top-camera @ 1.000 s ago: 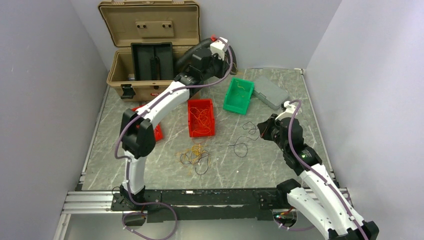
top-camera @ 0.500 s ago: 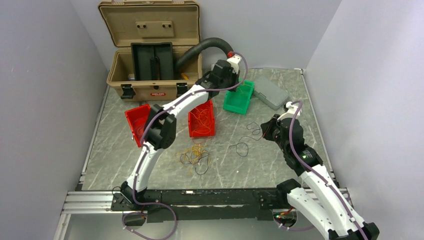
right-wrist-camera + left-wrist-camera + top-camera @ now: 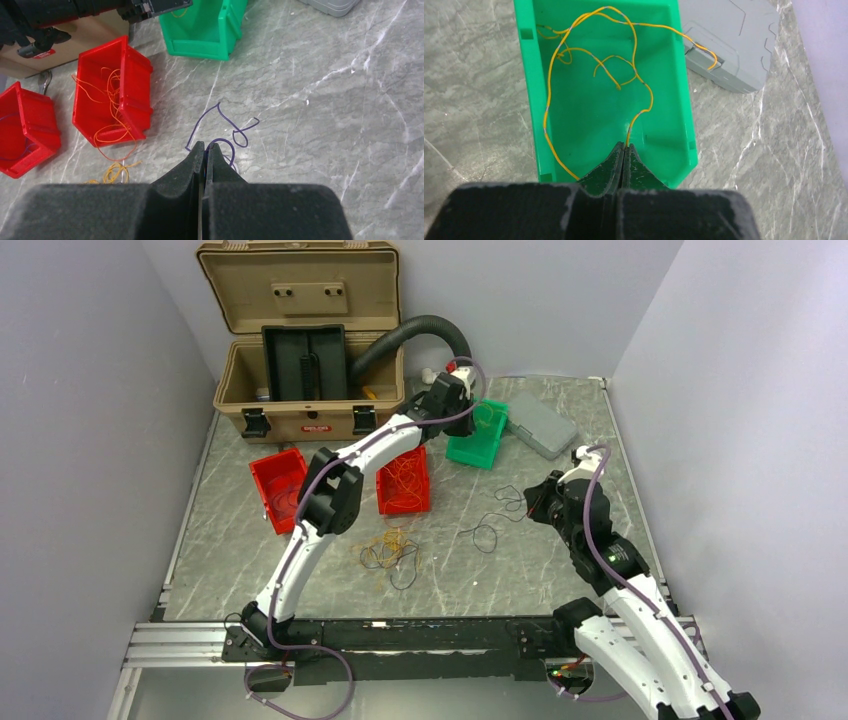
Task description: Untangle the cables
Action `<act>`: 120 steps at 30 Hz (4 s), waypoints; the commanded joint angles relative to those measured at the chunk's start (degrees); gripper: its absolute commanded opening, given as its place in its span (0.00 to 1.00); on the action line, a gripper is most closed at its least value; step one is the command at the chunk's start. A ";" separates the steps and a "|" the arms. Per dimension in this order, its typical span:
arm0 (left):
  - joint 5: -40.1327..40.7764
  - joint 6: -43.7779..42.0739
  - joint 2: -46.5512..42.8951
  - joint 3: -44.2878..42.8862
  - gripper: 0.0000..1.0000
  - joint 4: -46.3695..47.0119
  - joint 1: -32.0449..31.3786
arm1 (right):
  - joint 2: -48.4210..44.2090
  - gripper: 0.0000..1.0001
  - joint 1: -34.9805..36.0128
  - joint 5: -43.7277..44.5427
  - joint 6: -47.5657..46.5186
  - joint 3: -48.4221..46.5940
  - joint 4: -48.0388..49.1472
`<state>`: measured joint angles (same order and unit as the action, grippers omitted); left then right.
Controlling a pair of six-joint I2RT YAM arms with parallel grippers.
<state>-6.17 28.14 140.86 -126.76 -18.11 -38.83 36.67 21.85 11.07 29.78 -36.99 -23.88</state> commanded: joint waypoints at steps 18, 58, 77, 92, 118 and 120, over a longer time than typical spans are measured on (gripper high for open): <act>-3.08 2.43 2.33 -1.60 0.00 -1.99 -0.09 | -2.86 0.00 0.12 1.50 1.16 -1.64 -1.66; 1.01 -5.59 -65.84 66.44 0.99 3.01 -7.51 | 3.84 0.00 0.36 -12.78 1.82 -3.81 -8.33; 9.39 -4.65 -79.27 70.56 0.99 -7.68 -11.55 | 19.79 1.00 0.95 -4.73 10.89 5.94 -1.51; 11.43 -6.46 -88.97 75.30 1.00 -12.00 -8.61 | 39.21 0.87 14.20 8.88 12.53 -0.72 -4.90; 30.04 -3.64 -105.74 72.69 0.99 -26.29 1.40 | 37.91 0.00 30.07 -3.68 2.84 -25.86 8.22; 32.13 -4.41 -107.38 69.54 0.99 -28.66 1.69 | 42.90 0.00 33.05 -3.93 1.04 -30.74 11.39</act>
<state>17.34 23.42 36.97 -50.61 -42.06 -38.04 72.73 50.54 9.85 35.48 -59.66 -21.04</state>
